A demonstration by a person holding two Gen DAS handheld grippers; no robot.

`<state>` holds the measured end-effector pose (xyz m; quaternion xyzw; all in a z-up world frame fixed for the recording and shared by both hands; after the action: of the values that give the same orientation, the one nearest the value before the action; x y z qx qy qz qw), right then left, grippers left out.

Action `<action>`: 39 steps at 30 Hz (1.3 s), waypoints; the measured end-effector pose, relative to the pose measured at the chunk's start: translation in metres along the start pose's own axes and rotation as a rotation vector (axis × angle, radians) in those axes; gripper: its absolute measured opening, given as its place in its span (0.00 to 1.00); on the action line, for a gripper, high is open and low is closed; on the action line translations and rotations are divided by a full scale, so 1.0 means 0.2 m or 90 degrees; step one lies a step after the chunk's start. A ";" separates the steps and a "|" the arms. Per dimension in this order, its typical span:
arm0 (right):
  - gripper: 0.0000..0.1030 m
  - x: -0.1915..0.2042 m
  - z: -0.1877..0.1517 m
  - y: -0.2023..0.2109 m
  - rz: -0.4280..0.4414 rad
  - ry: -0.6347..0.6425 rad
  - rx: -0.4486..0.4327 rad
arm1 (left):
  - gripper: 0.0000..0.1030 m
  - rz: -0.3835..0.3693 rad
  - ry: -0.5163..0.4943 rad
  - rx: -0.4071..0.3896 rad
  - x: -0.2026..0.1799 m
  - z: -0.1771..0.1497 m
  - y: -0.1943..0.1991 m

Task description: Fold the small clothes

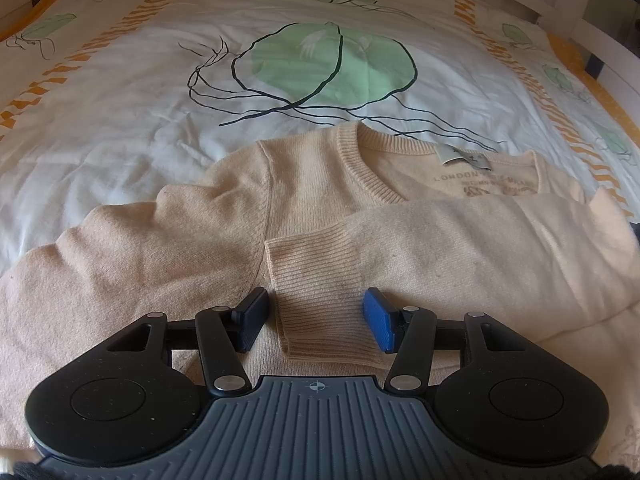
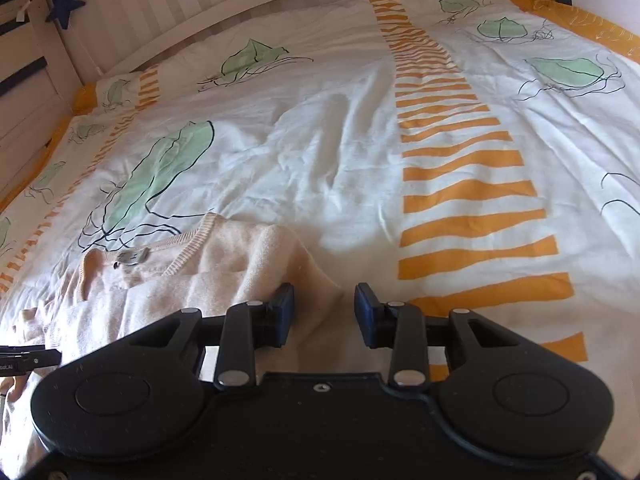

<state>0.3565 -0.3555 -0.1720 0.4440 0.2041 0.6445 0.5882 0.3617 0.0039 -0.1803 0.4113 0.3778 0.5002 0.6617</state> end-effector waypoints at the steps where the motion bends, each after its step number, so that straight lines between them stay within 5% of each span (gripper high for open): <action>1: 0.20 0.02 0.00 0.00 0.007 0.014 -0.002 | 0.50 0.001 -0.001 0.000 0.00 0.00 0.00; 2: 0.12 0.04 0.00 0.01 0.014 0.035 -0.003 | 0.50 0.001 -0.002 -0.001 0.00 0.00 0.00; 6: 0.11 0.10 0.08 0.09 -0.076 0.136 -0.060 | 0.50 -0.003 -0.002 -0.003 0.00 0.00 0.00; 11: 0.16 -0.09 0.10 0.06 -0.167 0.080 -0.057 | 0.51 -0.004 -0.004 -0.003 0.00 0.00 0.00; 18: 0.19 -0.06 0.04 0.16 -0.039 -0.009 -0.031 | 0.51 -0.001 -0.005 -0.004 0.00 0.00 0.00; 20: 0.27 -0.04 0.01 0.14 -0.014 -0.017 -0.009 | 0.51 0.001 -0.006 -0.005 0.00 0.00 0.00; 24: 0.27 0.00 -0.03 0.09 0.017 -0.021 0.012 | 0.51 0.001 -0.006 -0.005 0.00 0.00 0.00; 26: 0.10 0.04 -0.03 0.09 0.002 0.016 0.010 | 0.51 0.001 -0.007 -0.005 0.00 0.00 0.00; 34: 0.07 0.47 -0.15 0.14 -0.069 0.297 -0.031 | 0.51 0.001 -0.010 -0.005 0.00 0.00 0.00; 36: 0.24 0.41 -0.10 0.15 -0.115 0.270 -0.068 | 0.51 0.002 -0.010 -0.005 0.00 0.00 0.00; 37: 0.53 0.35 -0.07 0.15 -0.134 0.247 -0.079 | 0.51 0.002 -0.011 -0.006 0.00 0.00 0.00; 38: 0.70 0.30 -0.04 0.16 -0.147 0.220 -0.089 | 0.51 0.003 -0.011 -0.006 0.00 0.00 -0.01; 39: 0.71 0.24 -0.01 0.15 -0.150 0.191 -0.090 | 0.51 0.003 -0.010 -0.005 0.00 0.00 0.00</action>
<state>0.3410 -0.3170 -0.1330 0.2734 0.2943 0.6427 0.6523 0.3618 0.0043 -0.1814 0.4134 0.3694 0.4997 0.6655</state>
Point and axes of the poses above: each gripper's, at about its wrist camera, not at the fingertips, and y roughly against the way its jaws point, x to its left, z to its top, the point moved 9 cm from there along -y, roughly the way its jaws point, and after that the axes turned 13 degrees about x, right-handed, at the moved point
